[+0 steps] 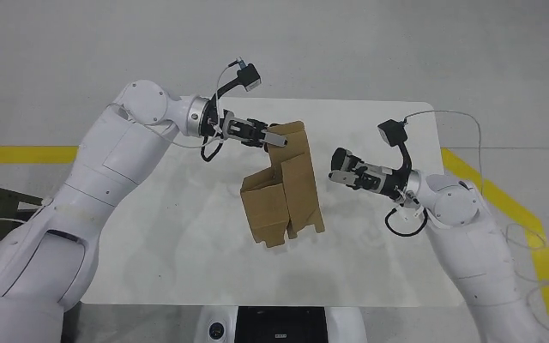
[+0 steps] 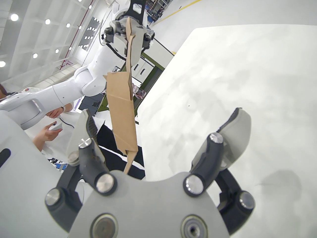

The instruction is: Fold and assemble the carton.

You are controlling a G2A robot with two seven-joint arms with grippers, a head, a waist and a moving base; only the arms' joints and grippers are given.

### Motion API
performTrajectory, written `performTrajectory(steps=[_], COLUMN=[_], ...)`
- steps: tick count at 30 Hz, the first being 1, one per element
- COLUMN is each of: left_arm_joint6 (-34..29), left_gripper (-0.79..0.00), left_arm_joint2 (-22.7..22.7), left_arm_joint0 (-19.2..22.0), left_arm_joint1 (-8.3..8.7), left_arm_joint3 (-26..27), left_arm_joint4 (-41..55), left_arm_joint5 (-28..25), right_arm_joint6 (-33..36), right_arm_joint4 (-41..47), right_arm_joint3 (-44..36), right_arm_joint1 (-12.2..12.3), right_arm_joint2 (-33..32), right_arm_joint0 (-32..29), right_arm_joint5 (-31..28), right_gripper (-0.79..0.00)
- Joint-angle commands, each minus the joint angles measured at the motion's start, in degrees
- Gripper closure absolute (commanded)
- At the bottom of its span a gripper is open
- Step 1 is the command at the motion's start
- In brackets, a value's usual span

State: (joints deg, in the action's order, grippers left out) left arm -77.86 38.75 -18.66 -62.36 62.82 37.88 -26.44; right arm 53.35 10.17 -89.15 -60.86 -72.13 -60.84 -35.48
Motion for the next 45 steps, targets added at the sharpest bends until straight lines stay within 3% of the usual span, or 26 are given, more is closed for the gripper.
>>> performTrajectory(steps=[1, 8, 10, 11, 24, 29, 30, 31, 32, 33, 39, 45], left_arm_joint6=[0.1, 0.0, -0.3, -0.6, -2.3, -2.4, -2.4, -2.5, -2.5, -2.3, -1.1, 0.2], left_gripper=[0.0, 0.0, 0.0, 0.0, 0.0, 0.0, -0.083, -0.268, -0.748, -0.785, -0.785, -0.785], left_arm_joint2=[-0.6, -2.1, -2.3, -2.5, -3.6, -3.9, -4.0, -4.1, -4.1, -4.1, -3.2, -1.3], left_arm_joint0=[0.4, 1.7, 2.0, 2.1, 2.7, 2.8, 2.8, 2.9, 3.0, 3.0, 3.5, 3.1], left_arm_joint1=[-0.37, -1.27, -1.41, -1.47, -2.0, -2.21, -2.25, -2.31, -2.34, -2.38, -2.29, -1.18], left_arm_joint3=[-0.4, -2.0, -2.2, -2.3, -2.6, -2.9, -2.9, -2.7, -2.7, -2.7, -1.5, 0.0], left_arm_joint4=[0.4, 1.1, 1.4, 1.6, 2.3, 2.3, 2.3, 2.2, 2.1, 2.0, 2.2, 0.8], left_arm_joint5=[-0.1, 0.0, 0.3, 0.7, 2.3, 2.4, 2.4, 2.5, 2.5, 2.3, 1.1, -0.2], right_arm_joint6=[0.2, 2.4, 2.6, 2.6, 5.1, 5.8, 5.9, 6.0, 6.0, 6.1, 6.0, 3.8], right_arm_joint4=[-0.1, 0.6, 0.7, 0.5, 1.3, 2.3, 2.5, 2.6, 2.8, 3.0, 3.9, 6.1], right_arm_joint3=[-0.4, -2.1, -2.4, -2.4, -1.9, -1.7, -1.6, -1.5, -1.4, -1.2, -0.3, 1.2], right_arm_joint1=[-0.1, -0.3, -0.3, -0.3, -0.3, -0.2, -0.2, -0.2, -0.1, -0.1, 0.0, 0.1], right_arm_joint2=[1.0, 4.1, 4.3, 4.5, 6.4, 6.7, 6.8, 6.8, 6.8, 6.8, 6.7, 5.7], right_arm_joint0=[0.4, 1.0, 1.2, 1.3, 3.0, 3.3, 3.3, 3.4, 3.4, 3.4, 3.4, 3.1], right_arm_joint5=[0.2, 0.0, 0.1, 0.0, -1.8, -2.0, -2.0, -2.0, -2.1, -2.0, -1.9, -1.3], right_gripper=[-0.785, -0.779, -0.563, -0.413, -0.018, 0.0, 0.0, 0.0, 0.0, 0.0, 0.0, 0.0])
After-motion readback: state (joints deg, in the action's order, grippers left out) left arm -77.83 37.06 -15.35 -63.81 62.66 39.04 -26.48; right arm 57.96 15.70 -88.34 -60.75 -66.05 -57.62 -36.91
